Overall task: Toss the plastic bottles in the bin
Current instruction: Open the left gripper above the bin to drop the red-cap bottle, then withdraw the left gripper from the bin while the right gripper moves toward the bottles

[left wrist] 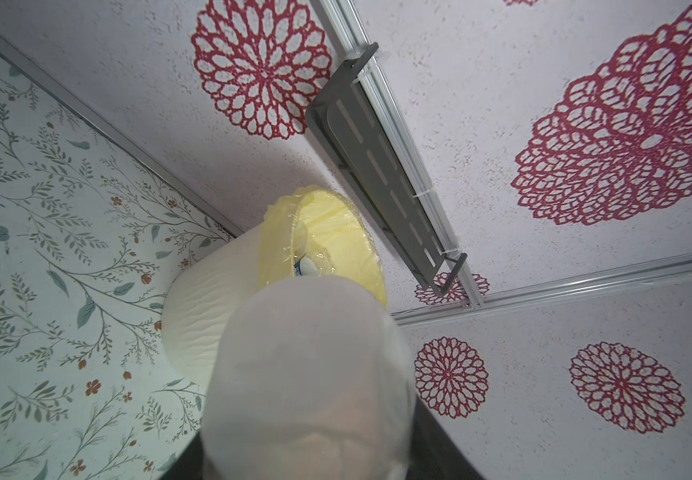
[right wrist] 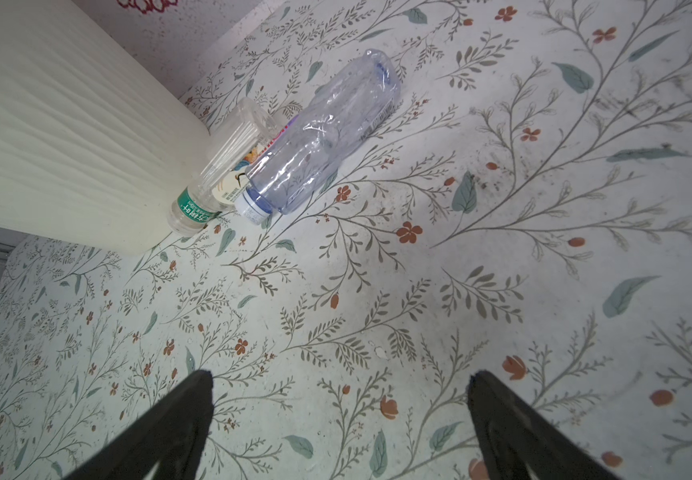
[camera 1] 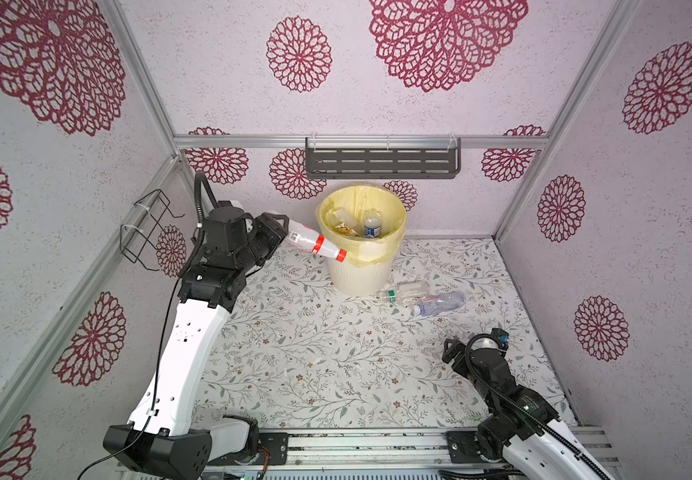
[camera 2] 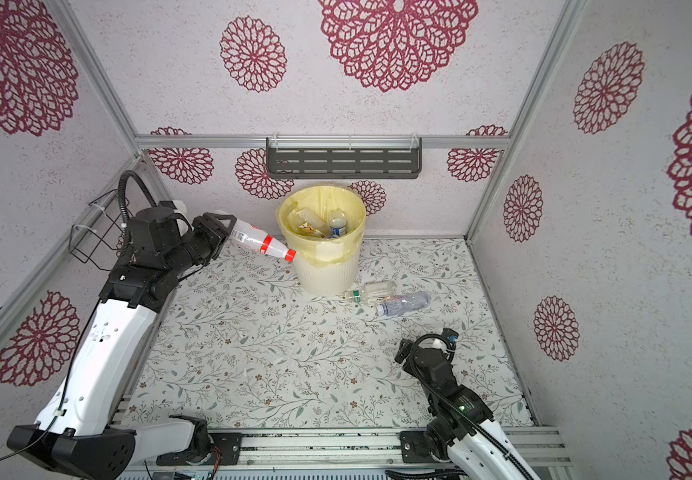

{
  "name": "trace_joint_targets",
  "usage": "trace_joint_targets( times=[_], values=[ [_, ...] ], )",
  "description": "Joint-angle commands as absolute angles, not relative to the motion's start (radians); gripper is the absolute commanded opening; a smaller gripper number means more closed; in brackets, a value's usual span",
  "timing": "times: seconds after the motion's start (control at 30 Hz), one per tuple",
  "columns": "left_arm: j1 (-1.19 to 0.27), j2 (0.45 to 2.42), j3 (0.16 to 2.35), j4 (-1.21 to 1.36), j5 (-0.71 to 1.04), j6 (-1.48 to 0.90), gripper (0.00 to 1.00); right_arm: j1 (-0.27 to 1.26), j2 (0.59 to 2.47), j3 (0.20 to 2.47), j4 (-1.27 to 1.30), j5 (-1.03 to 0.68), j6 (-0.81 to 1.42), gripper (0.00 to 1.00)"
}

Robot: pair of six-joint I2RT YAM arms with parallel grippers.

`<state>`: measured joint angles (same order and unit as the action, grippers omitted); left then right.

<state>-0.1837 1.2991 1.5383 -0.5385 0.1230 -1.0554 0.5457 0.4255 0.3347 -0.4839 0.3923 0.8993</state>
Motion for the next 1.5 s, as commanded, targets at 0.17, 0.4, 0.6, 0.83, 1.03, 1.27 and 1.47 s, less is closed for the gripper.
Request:
trace_joint_targets(
  times=[0.17, 0.4, 0.6, 0.83, 1.03, 1.27, 1.47],
  values=[
    [-0.244, 1.505, 1.793, -0.486, 0.075, -1.003, 0.53, 0.540, 0.419, 0.356, -0.483, 0.419, 0.895, 0.99],
    [-0.314, 2.036, 2.383, -0.586, 0.128, -0.985, 0.80, 0.540, 0.390, 0.372, -0.520, 0.423, 0.910, 0.99],
    [-0.320, 2.120, 2.548, -0.569, 0.152, -0.992, 0.97, 0.540, 0.349, 0.387, -0.564, 0.403, 0.935, 0.99],
    [-0.309, 1.975, 2.404, -0.482, 0.163, -0.961, 0.97, 0.540, 0.335, 0.383, -0.585, 0.417, 0.935, 0.99],
    [-0.274, 1.886, 2.336, -0.451, 0.204, -0.971, 0.97, 0.541, 0.351, 0.374, -0.568, 0.404, 0.935, 0.99],
    [-0.259, 1.813, 2.202, -0.456, 0.253, -0.933, 0.97, 0.541, 0.357, 0.363, -0.565, 0.397, 0.937, 0.99],
    [-0.259, 1.703, 2.017, -0.458, 0.253, -0.875, 0.97, 0.541, 0.431, 0.379, -0.557, 0.381, 0.936, 0.99]
  ],
)
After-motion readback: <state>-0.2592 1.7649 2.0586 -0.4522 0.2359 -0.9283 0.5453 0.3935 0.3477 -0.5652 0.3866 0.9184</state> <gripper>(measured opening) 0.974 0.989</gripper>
